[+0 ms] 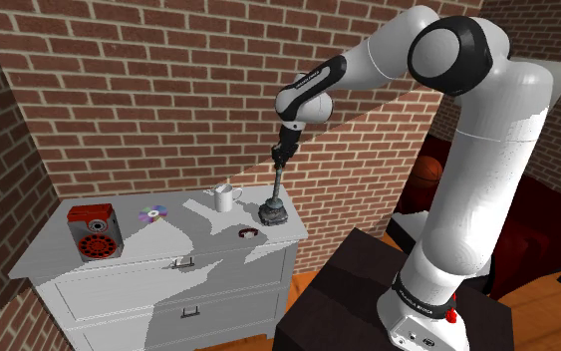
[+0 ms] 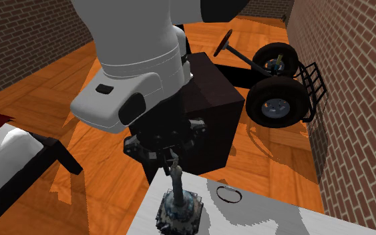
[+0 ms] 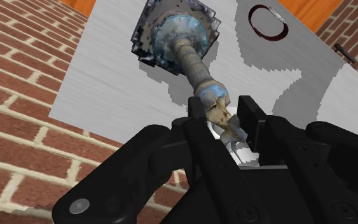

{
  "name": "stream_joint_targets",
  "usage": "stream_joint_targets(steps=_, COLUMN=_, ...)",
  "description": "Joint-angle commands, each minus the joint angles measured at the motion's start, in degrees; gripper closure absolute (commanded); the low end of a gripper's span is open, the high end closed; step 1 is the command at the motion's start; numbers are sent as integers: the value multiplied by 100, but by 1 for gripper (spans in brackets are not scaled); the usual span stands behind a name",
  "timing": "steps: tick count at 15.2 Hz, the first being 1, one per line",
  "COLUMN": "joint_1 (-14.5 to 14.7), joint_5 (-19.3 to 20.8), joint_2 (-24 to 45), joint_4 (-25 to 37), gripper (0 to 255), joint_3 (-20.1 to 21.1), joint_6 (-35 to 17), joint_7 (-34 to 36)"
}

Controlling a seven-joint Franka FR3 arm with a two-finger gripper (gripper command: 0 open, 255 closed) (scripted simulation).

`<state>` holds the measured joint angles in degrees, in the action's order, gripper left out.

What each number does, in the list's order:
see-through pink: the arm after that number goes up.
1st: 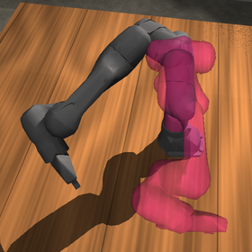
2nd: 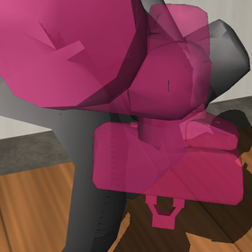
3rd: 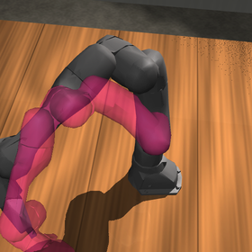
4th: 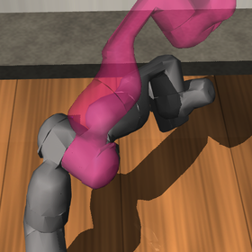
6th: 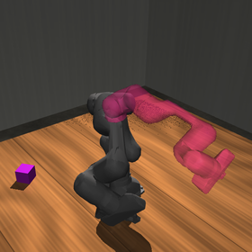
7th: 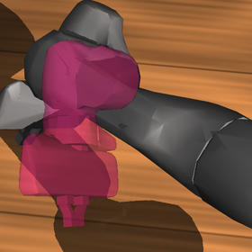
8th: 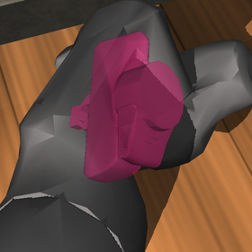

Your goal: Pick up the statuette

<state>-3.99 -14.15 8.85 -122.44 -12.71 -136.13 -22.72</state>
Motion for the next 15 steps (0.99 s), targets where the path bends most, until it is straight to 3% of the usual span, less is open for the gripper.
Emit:
stream_joint_targets(steps=1, joint_1=2, joint_5=31, joint_2=-45, joint_4=21, gripper=255, joint_3=-8, joint_6=64, joint_7=25)
stream_joint_targets(steps=15, joint_1=22, joint_5=357, joint_2=-575, joint_4=504, gripper=255, joint_3=-59, joint_6=1035, joint_7=345)
